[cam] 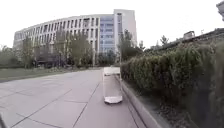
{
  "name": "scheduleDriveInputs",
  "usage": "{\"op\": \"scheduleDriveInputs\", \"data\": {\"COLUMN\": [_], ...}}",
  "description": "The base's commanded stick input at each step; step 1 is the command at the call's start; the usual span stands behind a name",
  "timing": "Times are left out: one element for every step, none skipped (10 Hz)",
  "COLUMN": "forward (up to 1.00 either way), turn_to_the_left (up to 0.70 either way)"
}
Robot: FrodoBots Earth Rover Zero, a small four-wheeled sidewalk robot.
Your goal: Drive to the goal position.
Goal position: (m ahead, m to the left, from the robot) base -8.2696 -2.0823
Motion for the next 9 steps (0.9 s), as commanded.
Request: {"op": "scheduleDriveInputs", "data": {"forward": [0.0,0.0,0.0,0.0,0.08,0.43,0.55,0.01,0.0], "turn_to_the_left": [0.0,0.0,0.0,0.0,0.0,0.0,0.0,0.0,0.0]}}
